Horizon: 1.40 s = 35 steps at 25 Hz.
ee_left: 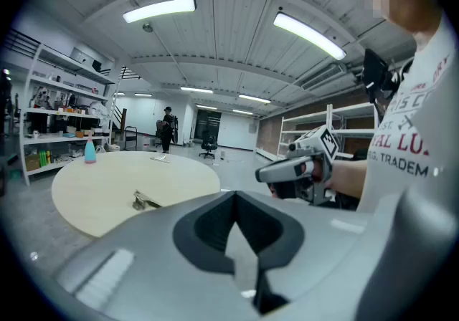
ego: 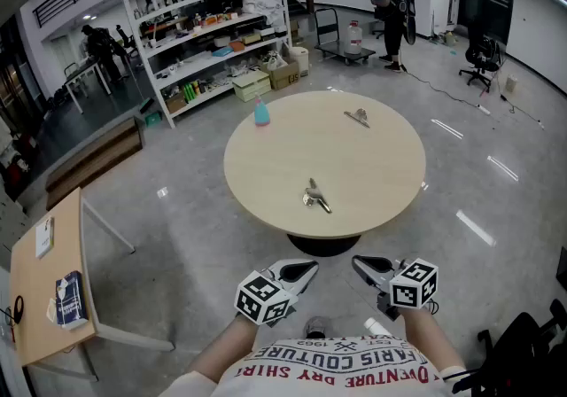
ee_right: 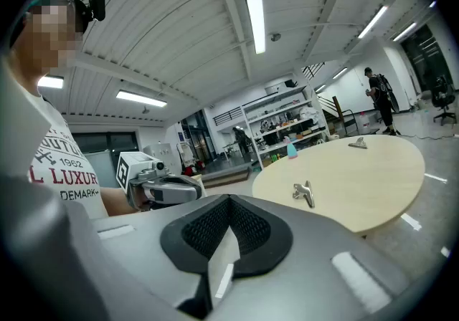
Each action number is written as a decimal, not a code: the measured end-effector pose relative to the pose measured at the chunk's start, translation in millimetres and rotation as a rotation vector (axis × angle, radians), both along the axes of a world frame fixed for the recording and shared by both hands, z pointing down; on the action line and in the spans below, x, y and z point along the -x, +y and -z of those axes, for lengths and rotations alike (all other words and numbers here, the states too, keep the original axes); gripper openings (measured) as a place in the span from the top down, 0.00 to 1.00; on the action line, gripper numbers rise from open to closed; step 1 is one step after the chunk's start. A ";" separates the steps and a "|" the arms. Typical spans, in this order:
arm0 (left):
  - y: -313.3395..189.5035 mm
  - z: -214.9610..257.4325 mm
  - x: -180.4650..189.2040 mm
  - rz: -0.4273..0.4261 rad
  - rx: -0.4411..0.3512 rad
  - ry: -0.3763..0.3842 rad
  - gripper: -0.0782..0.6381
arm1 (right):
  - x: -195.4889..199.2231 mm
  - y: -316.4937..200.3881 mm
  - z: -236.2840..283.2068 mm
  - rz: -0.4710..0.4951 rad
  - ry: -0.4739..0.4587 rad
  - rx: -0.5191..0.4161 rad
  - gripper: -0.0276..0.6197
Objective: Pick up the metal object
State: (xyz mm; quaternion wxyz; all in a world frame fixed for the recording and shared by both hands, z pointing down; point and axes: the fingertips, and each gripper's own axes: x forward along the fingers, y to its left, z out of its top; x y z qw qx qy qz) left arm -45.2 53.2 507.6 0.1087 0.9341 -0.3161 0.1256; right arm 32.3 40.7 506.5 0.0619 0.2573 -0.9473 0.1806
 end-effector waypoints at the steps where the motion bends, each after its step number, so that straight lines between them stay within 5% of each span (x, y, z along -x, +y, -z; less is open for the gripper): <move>1: -27.0 -0.7 6.6 0.008 0.003 -0.001 0.89 | 3.7 -25.6 1.3 -0.003 0.003 -0.002 0.95; 8: -179.1 25.5 34.8 0.016 -0.045 -0.011 0.89 | 22.6 -177.0 37.8 -0.047 -0.025 -0.073 0.95; 20: -267.1 11.0 28.2 0.013 -0.075 -0.084 0.88 | 21.4 -263.6 12.4 -0.008 -0.023 -0.022 0.95; 23: -291.6 5.2 23.5 0.010 -0.041 -0.092 0.77 | 17.4 -287.4 14.2 0.004 -0.029 -0.020 0.95; 26: -315.7 -9.3 14.5 0.000 0.003 -0.087 0.49 | 9.8 -306.5 9.3 0.005 -0.028 0.000 0.95; 28: -326.5 -29.8 5.5 -0.041 0.028 -0.118 0.41 | 2.9 -315.1 0.0 0.003 -0.023 0.022 0.95; 35: -352.8 -144.9 7.2 -0.198 0.149 -0.420 0.30 | -19.8 -347.5 -31.8 -0.036 -0.023 0.105 0.95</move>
